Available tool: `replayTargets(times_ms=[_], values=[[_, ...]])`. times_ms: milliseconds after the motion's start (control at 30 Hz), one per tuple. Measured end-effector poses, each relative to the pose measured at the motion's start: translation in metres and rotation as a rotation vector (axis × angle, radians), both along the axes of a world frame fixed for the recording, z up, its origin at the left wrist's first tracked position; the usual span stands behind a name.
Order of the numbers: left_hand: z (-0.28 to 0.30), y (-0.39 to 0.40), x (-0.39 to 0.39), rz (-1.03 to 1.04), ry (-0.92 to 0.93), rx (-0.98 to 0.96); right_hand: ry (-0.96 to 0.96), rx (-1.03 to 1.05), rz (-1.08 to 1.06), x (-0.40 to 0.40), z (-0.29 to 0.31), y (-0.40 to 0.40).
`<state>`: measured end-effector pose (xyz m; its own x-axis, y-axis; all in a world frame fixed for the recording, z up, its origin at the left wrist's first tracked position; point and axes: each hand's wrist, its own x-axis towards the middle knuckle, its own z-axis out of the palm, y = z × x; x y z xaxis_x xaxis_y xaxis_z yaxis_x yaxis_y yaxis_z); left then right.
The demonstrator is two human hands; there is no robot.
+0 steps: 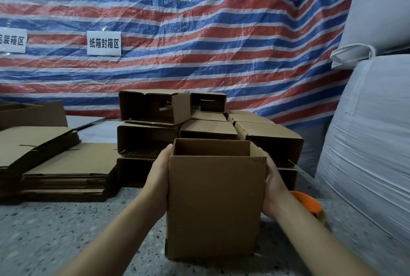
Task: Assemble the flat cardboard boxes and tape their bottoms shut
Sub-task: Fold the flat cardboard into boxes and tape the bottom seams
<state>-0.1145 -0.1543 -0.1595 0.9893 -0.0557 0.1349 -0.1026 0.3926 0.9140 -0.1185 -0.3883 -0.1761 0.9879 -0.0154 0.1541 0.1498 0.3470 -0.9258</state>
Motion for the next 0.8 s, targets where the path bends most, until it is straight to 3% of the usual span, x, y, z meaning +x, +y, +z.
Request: replayTargets(times_ms=[300, 433, 567, 667, 800], values=[[-0.006, 0.002, -0.003, -0.108, -0.034, -0.023, -0.03, 0.051, -0.02, -0.002, -0.008, 0.004], [-0.002, 0.006, -0.001, -0.18, -0.057, 0.106, -0.026, 0.065, -0.045, -0.001, -0.009, 0.004], [-0.002, 0.004, 0.001, -0.027, 0.03, 0.043, -0.038, 0.024, -0.061, -0.002, -0.011, 0.003], [-0.01, 0.005, -0.001, 0.036, -0.029, -0.049, -0.049, -0.009, -0.066, -0.001, -0.013, 0.001], [-0.011, 0.009, -0.004, -0.07, -0.104, 0.108, -0.054, 0.009, -0.059, -0.003, -0.014, 0.001]])
